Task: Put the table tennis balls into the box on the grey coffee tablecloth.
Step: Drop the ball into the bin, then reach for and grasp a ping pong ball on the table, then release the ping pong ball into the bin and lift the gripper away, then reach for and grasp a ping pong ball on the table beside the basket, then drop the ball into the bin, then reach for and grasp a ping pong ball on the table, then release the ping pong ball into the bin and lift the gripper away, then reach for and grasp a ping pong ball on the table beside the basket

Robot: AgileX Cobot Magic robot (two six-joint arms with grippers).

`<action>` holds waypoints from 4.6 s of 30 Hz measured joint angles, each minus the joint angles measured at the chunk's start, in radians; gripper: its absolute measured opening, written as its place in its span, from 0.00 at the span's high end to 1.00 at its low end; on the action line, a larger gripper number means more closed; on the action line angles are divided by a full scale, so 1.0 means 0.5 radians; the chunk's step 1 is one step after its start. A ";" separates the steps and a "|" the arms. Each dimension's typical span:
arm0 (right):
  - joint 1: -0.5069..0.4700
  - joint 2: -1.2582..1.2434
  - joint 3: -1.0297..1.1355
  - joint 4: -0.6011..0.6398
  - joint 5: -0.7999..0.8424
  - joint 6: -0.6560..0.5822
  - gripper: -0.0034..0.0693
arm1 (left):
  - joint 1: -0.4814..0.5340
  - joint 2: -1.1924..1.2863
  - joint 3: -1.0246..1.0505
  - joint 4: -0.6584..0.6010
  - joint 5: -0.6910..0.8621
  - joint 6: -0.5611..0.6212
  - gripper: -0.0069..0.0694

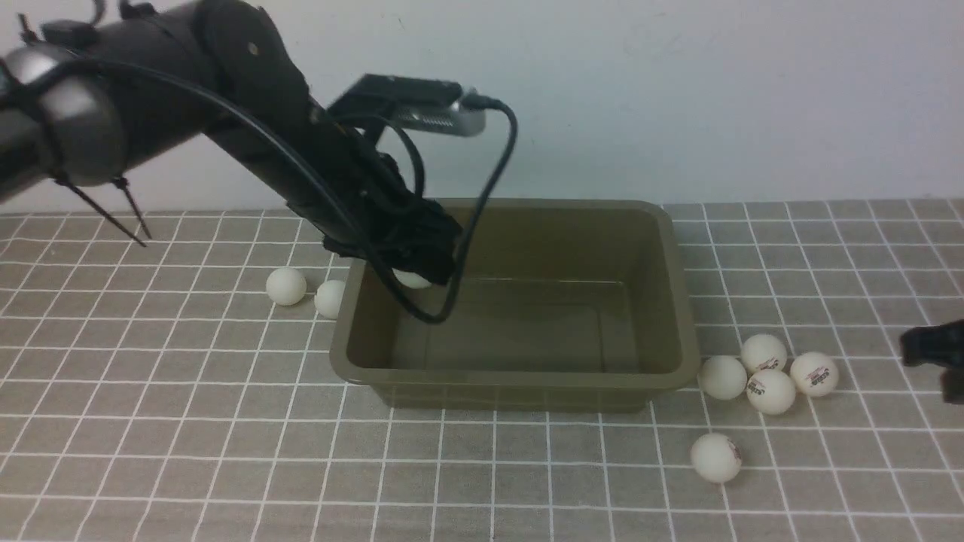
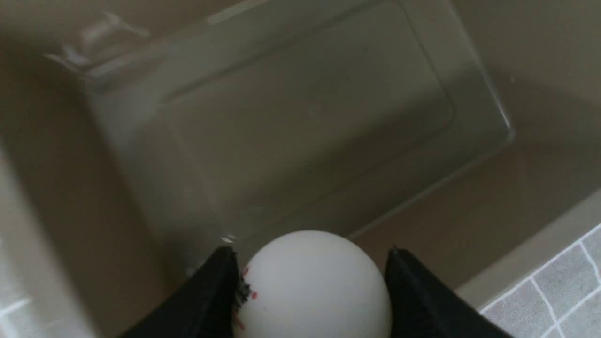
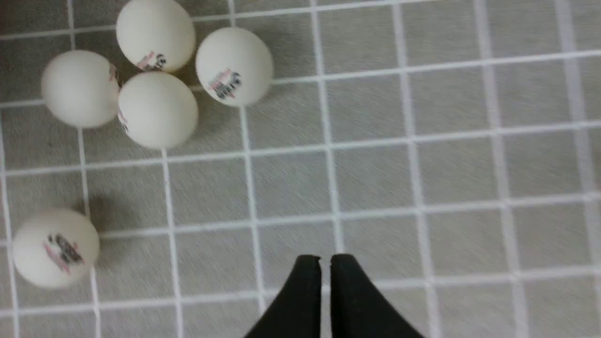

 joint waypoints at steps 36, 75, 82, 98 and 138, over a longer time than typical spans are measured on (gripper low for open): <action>0.166 0.518 -0.652 0.404 -0.005 -0.277 0.46 | 0.825 0.097 -0.518 0.436 0.505 -0.277 0.92; -0.112 0.109 -0.959 -0.045 0.761 -0.101 0.76 | 0.648 0.543 -0.917 0.331 0.443 -0.063 0.45; -0.164 0.263 -0.491 0.457 0.323 -0.381 0.56 | 0.371 0.439 -0.997 -0.040 0.623 0.161 0.45; 0.143 1.002 -0.439 0.479 -0.175 -0.428 0.16 | -0.048 0.698 -1.071 0.625 0.626 -0.179 0.16; 0.632 0.580 -1.368 0.414 0.397 -0.521 0.05 | 0.587 0.805 -0.682 0.116 0.347 0.005 0.27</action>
